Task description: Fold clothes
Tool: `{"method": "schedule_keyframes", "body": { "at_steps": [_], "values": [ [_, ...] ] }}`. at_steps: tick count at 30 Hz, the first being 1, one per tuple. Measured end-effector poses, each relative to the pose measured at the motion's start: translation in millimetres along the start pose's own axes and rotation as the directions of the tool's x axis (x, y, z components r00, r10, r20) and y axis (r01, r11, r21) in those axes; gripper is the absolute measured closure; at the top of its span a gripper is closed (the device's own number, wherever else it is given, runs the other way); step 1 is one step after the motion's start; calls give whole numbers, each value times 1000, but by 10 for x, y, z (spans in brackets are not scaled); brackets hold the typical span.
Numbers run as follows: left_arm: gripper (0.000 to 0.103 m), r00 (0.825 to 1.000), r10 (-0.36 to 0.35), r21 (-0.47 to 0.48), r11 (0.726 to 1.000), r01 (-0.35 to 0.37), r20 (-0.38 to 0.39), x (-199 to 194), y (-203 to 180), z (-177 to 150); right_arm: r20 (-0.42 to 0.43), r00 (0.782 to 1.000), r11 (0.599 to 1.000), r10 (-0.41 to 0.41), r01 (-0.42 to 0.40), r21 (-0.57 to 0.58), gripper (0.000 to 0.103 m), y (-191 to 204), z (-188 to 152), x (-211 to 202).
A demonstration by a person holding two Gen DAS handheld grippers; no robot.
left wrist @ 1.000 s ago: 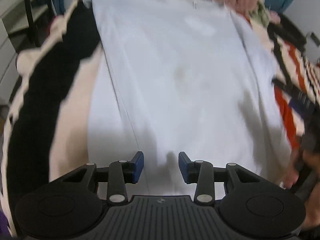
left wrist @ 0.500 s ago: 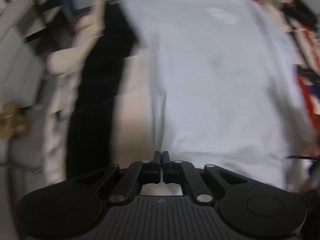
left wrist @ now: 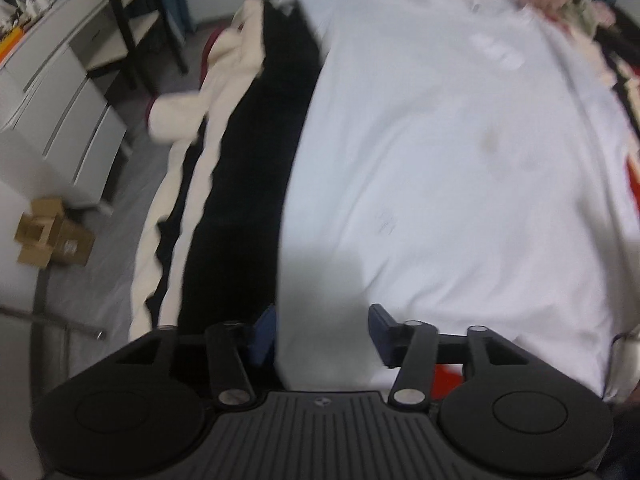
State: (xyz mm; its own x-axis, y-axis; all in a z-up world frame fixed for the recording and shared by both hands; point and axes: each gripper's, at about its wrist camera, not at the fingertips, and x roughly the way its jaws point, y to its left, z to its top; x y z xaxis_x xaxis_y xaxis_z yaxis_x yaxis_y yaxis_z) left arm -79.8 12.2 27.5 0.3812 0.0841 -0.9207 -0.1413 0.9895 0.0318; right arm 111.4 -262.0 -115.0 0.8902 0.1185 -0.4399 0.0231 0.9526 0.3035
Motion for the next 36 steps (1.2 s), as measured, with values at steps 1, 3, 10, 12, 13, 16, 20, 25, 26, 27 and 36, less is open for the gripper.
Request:
{"method": "schedule_keyframes", "body": {
  "at_steps": [1, 3, 10, 12, 13, 16, 20, 25, 26, 27, 36],
  "values": [
    [41, 999, -16, 2, 1000, 16, 32, -48, -67, 41, 3, 1000, 1000, 0, 0, -3, 15, 3, 0, -2],
    [37, 994, -48, 8, 999, 48, 97, -145, -201, 123, 17, 1000, 1000, 0, 0, -4, 15, 0, -2, -20],
    [26, 926, -180, 57, 984, 171, 331, -468, -921, 427, 86, 996, 999, -13, 16, -37, 15, 4, 23, -81],
    [24, 901, -201, 66, 979, 191, 383, -438, -1049, 468, 97, 995, 998, -25, 30, -48, 15, 1, 24, -79],
    [23, 888, -203, 72, 979, 191, 413, -414, -1100, 483, 101, 994, 998, -30, 35, -50, 15, -4, 26, -78],
    [18, 848, -207, 98, 978, 182, 488, -299, -1200, 507, 109, 993, 998, -36, 41, -45, 15, -19, 32, -59],
    [5, 823, -212, 139, 977, 163, 527, -50, -1110, 467, 111, 993, 998, -42, 47, -44, 15, 3, 10, -11],
    [2, 814, -239, 175, 970, 171, 529, 271, -848, 427, 99, 994, 998, -54, 58, -32, 15, 31, 10, 113],
    [1, 812, -239, 175, 970, 171, 532, 335, -805, 422, 96, 994, 998, -57, 60, -27, 15, 22, 11, 136],
    [0, 811, -235, 175, 970, 166, 536, 395, -777, 427, 93, 994, 998, -60, 62, -20, 15, 9, 11, 152],
    [0, 811, -204, 191, 975, 116, 549, 684, -694, 441, 32, 997, 961, -69, 57, 269, 15, -721, 355, 763]
  ]
}}
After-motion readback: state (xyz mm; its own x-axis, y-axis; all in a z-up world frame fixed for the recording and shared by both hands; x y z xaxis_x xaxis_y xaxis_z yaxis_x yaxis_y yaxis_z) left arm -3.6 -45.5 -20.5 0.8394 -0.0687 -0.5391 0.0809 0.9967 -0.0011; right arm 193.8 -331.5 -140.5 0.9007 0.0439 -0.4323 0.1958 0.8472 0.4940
